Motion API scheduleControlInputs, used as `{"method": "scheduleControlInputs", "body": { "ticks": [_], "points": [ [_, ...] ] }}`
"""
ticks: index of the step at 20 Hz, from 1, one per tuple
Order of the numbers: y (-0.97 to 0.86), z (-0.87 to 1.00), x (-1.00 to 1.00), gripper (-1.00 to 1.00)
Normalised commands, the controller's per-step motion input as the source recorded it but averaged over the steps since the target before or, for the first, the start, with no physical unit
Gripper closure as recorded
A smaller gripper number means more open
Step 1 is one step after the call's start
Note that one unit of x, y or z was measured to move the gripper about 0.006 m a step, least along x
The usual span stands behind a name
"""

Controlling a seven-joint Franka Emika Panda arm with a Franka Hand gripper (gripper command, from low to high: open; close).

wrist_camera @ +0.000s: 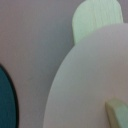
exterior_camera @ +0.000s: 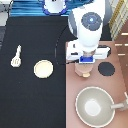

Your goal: Take the lid off the pot, put the pot on the plate, and use the tool to push the pot to the front of the table.

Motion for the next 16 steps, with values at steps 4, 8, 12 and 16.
{"method": "scheduleControlInputs", "body": {
  "ticks": [4,8,12,16],
  "points": [
    [0.00,-0.29,0.02,-1.00],
    [0.02,-0.14,0.05,1.00],
    [0.01,0.04,0.10,1.00],
    [0.00,0.02,0.09,1.00]
  ]
}}
